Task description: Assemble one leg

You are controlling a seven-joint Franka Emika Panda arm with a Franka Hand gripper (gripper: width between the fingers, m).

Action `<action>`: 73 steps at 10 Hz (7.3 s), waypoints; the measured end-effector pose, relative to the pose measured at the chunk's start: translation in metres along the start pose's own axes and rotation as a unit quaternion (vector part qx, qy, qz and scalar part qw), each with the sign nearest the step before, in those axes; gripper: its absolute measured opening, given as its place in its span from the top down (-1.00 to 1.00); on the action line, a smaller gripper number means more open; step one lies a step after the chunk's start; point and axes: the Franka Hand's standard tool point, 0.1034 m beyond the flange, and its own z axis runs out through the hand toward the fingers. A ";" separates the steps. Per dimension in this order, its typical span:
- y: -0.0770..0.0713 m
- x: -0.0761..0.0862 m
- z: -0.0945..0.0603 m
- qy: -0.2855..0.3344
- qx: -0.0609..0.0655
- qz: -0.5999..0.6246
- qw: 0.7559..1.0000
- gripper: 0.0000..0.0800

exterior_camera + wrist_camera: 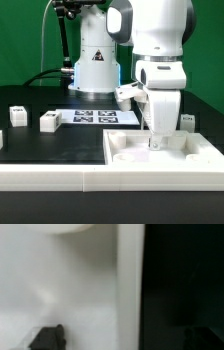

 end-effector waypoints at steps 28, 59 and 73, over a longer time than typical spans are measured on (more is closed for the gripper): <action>-0.037 0.067 -0.034 0.068 0.005 0.736 0.674 -0.62; -0.081 0.093 0.002 -0.260 0.330 0.701 0.576 -0.30; -0.053 0.073 -0.074 -0.247 0.325 0.712 0.571 0.27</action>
Offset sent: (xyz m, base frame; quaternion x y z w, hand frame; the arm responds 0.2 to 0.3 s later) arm 0.0000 0.0000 0.0000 0.0000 0.0000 0.0000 1.0000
